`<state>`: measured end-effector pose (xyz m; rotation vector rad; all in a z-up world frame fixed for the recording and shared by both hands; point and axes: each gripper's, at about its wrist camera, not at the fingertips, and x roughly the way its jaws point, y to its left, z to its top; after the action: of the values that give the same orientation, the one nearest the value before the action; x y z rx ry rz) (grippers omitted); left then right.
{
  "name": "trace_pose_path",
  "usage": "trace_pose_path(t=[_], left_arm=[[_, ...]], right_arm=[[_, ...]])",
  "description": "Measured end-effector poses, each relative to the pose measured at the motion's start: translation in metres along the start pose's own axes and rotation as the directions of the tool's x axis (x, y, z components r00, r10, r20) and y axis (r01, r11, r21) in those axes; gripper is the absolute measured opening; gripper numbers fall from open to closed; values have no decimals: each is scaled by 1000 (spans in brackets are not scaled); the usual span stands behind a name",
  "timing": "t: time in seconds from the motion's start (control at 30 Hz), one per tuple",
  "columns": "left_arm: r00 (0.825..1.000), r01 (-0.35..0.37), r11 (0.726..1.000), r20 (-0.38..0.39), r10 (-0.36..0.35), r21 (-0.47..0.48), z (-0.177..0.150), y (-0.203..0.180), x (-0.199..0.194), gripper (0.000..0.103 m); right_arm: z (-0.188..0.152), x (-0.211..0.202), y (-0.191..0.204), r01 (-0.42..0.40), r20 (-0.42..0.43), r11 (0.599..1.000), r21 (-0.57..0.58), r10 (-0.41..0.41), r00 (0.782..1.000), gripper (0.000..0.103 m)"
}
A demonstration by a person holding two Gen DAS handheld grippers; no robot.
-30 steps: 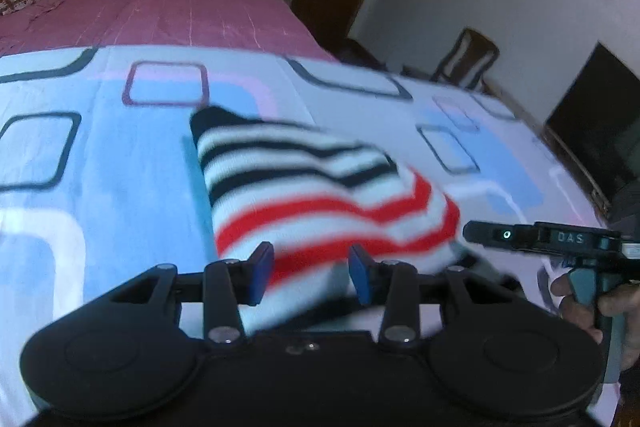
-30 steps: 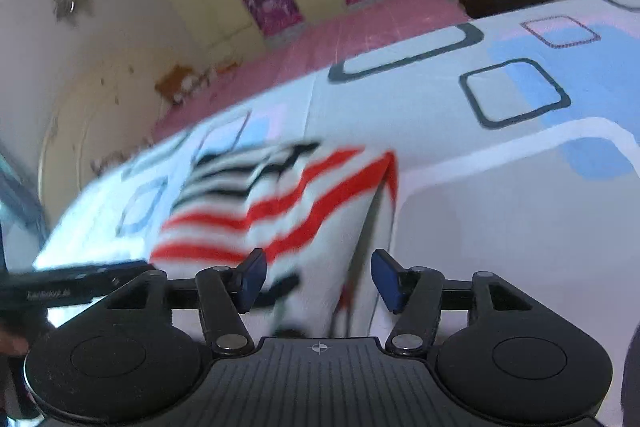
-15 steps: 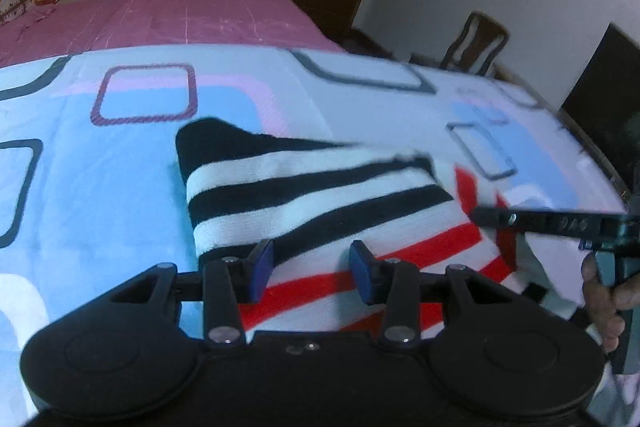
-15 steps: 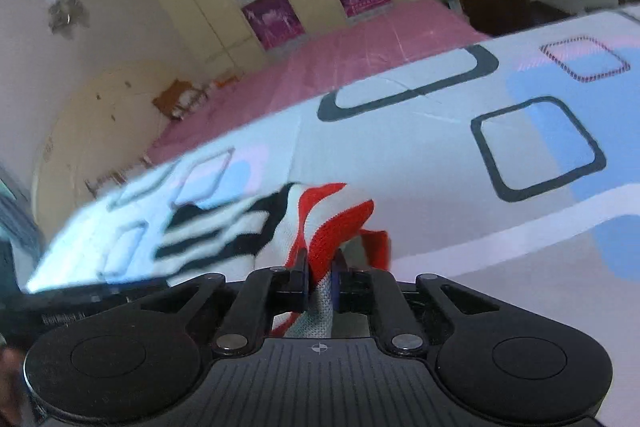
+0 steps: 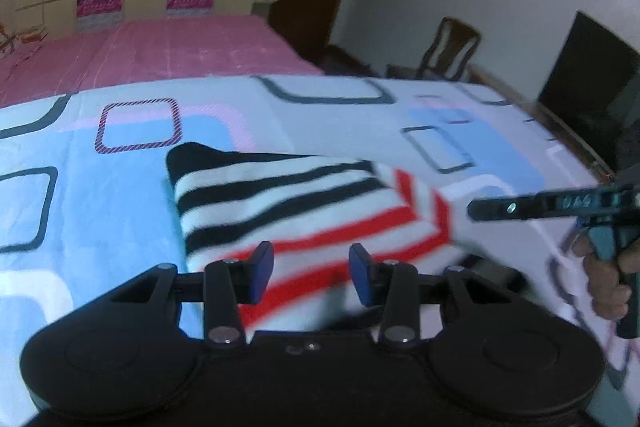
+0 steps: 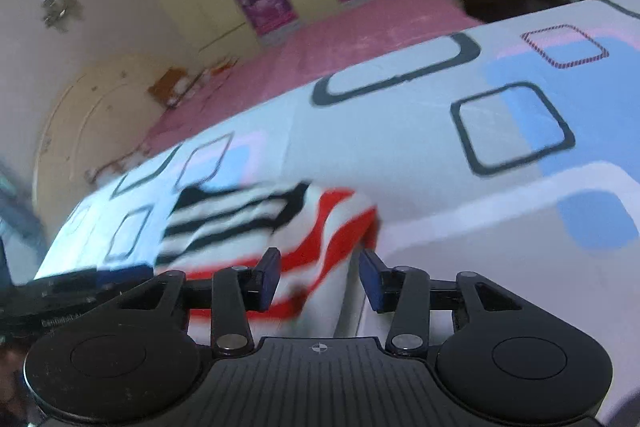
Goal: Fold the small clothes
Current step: 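Open both grippers and press the folded sweater flat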
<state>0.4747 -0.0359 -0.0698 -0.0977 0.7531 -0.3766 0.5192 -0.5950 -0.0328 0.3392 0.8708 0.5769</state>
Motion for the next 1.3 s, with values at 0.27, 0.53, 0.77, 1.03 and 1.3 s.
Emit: trace_pose_path(t=[0.27, 0.53, 0.77, 1.03, 1.3], left_arm=[[997, -59, 992, -32, 63, 109, -39, -31, -17, 41], [980, -167, 966, -77, 185, 197, -53, -36, -14, 42], [970, -217, 946, -58, 237, 240, -61, -45, -11, 43], [964, -238, 946, -64, 258, 218, -59, -57, -31, 40], [956, -252, 949, -106, 275, 190, -81, -55, -33, 42]], right_arm=[[-50, -18, 19, -14, -104, 1000, -2, 14, 994, 22], [-80, -12, 21, 30, -116, 999, 18, -28, 993, 16], [-91, -8, 26, 61, -83, 998, -30, -63, 994, 16], [-77, -55, 55, 19, 15, 994, -106, -18, 1000, 16], [-100, -26, 55, 68, -114, 984, -165, -88, 990, 16]])
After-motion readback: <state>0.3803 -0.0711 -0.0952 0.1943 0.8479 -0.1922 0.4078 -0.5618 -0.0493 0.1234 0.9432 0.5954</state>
